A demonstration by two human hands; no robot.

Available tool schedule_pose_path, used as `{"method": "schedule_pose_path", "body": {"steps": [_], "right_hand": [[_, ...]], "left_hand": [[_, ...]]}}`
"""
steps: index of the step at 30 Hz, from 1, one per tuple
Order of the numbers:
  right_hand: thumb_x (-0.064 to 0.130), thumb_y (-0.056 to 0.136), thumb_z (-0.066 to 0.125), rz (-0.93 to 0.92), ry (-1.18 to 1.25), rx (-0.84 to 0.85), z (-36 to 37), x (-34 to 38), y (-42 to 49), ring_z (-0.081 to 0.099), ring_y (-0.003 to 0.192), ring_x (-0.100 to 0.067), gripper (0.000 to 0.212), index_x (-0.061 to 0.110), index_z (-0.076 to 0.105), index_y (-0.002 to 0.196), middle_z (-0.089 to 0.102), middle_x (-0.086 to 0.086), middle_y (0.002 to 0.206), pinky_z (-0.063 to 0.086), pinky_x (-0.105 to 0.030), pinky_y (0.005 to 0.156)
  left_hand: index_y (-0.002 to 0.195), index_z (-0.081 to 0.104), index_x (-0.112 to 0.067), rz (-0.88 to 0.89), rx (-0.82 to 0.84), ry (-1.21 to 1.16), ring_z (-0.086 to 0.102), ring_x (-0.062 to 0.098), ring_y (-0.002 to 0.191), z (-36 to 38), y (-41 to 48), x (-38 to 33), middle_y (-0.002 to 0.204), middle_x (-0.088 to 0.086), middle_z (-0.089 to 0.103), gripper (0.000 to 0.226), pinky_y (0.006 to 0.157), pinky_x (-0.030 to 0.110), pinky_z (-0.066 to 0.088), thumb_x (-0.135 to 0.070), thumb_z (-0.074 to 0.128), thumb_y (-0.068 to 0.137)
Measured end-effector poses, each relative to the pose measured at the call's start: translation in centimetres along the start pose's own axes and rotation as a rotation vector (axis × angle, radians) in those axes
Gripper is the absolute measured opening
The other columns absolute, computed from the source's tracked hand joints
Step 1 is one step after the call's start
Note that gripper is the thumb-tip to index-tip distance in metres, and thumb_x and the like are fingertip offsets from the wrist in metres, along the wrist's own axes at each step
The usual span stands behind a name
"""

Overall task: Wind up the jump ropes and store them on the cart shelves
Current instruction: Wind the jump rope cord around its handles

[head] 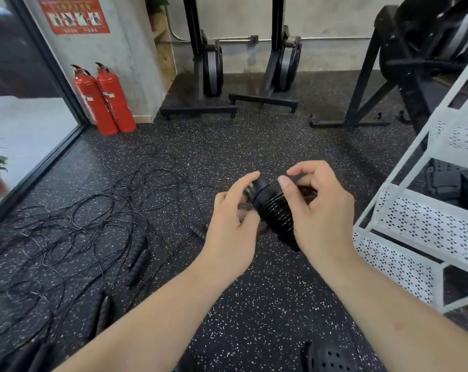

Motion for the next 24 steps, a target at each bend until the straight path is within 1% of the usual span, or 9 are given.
{"method": "schedule_pose_path", "body": {"steps": [1,3,5,8,11,15,20,22,24], "right_hand": [[0.037,0.1,0.071,-0.012,-0.019,0.002,0.3,0.3,-0.3,0.068,0.085,-0.001,0.011,0.037,0.062,0.107,0.072,0.019,0.085,0.051,-0.031,0.083],[0.038,0.1,0.072,-0.043,-0.031,0.008,0.9,1.0,-0.9,0.068,0.086,-0.001,0.011,0.037,0.063,0.107,0.073,0.021,0.088,0.051,-0.03,0.083],[0.037,0.099,0.074,-0.053,0.0,0.017,1.3,1.5,-1.3,0.069,0.086,-0.002,0.011,0.035,0.065,0.105,0.073,0.021,0.089,0.052,-0.029,0.083],[0.035,0.098,0.075,-0.021,0.076,0.041,1.5,1.9,-1.5,0.07,0.084,-0.005,0.012,0.034,0.064,0.103,0.073,0.019,0.09,0.053,-0.029,0.081],[0.034,0.098,0.075,-0.022,0.106,0.052,1.6,2.2,-1.6,0.071,0.084,-0.007,0.014,0.034,0.062,0.104,0.072,0.015,0.087,0.053,-0.028,0.077],[0.033,0.097,0.076,0.003,0.122,0.076,1.8,2.4,-1.8,0.07,0.081,-0.006,0.017,0.033,0.06,0.101,0.072,0.015,0.085,0.051,-0.02,0.072],[0.042,0.088,0.084,0.084,0.139,0.272,1.3,2.7,-0.5,0.071,0.08,-0.005,0.026,0.034,0.062,0.101,0.075,0.016,0.083,0.048,-0.012,0.07],[0.043,0.083,0.088,0.167,0.263,0.362,1.0,2.5,-0.1,0.072,0.076,-0.008,0.036,0.033,0.063,0.107,0.078,0.008,0.083,0.053,-0.019,0.074],[0.036,0.08,0.089,0.244,0.419,0.377,0.9,2.3,0.0,0.075,0.083,-0.019,0.044,0.027,0.064,0.115,0.08,-0.001,0.088,0.06,-0.035,0.08]], "left_hand": [[0.14,0.051,-0.064,-0.023,-0.018,-0.074,0.068,0.02,0.114,0.2,0.0,-0.1,0.134,-0.002,0.052,0.061,0.102,0.048,0.059,-0.013,0.051,0.107],[0.147,0.044,-0.062,-0.049,-0.045,-0.208,0.066,0.005,0.119,0.6,-0.3,-0.5,0.138,-0.006,0.057,0.053,0.105,0.034,0.056,-0.026,0.056,0.11],[0.158,0.032,-0.056,-0.089,-0.069,-0.284,0.062,-0.008,0.12,0.7,-0.3,-0.4,0.141,-0.014,0.058,0.059,0.107,0.024,0.05,-0.037,0.059,0.109],[0.156,0.047,-0.042,-0.203,-0.054,-0.362,0.062,0.001,0.129,1.0,-0.4,-0.3,0.14,-0.015,0.066,0.048,0.118,0.039,0.047,-0.047,0.056,0.109],[0.133,0.069,-0.038,-0.276,-0.006,-0.428,0.069,0.007,0.123,1.5,-0.8,-0.5,0.127,-0.01,0.076,0.031,0.114,0.044,0.05,-0.046,0.047,0.113],[0.127,0.067,-0.055,-0.311,0.025,-0.445,0.067,-0.001,0.122,2.2,-1.5,-0.3,0.127,-0.022,0.073,0.031,0.107,0.036,0.052,-0.06,0.043,0.109],[0.12,0.067,-0.036,-0.265,-0.049,-0.355,0.073,0.005,0.108,1.7,-0.7,0.5,0.111,-0.014,0.079,0.031,0.095,0.034,0.059,-0.051,0.041,0.113],[0.121,0.066,-0.03,-0.21,-0.106,-0.328,0.074,0.015,0.111,1.3,-0.2,0.5,0.112,-0.008,0.079,0.033,0.099,0.044,0.06,-0.05,0.041,0.113],[0.119,0.066,-0.03,-0.175,-0.157,-0.328,0.073,0.024,0.112,0.9,0.2,0.6,0.112,-0.003,0.078,0.036,0.102,0.057,0.057,-0.055,0.042,0.111]]}}
Point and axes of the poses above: each hand's wrist, its own y-axis towards the middle knuckle, its own z-axis out of the palm, x = y × z, the point moved 2 cm from there along y, towards the middle knuckle
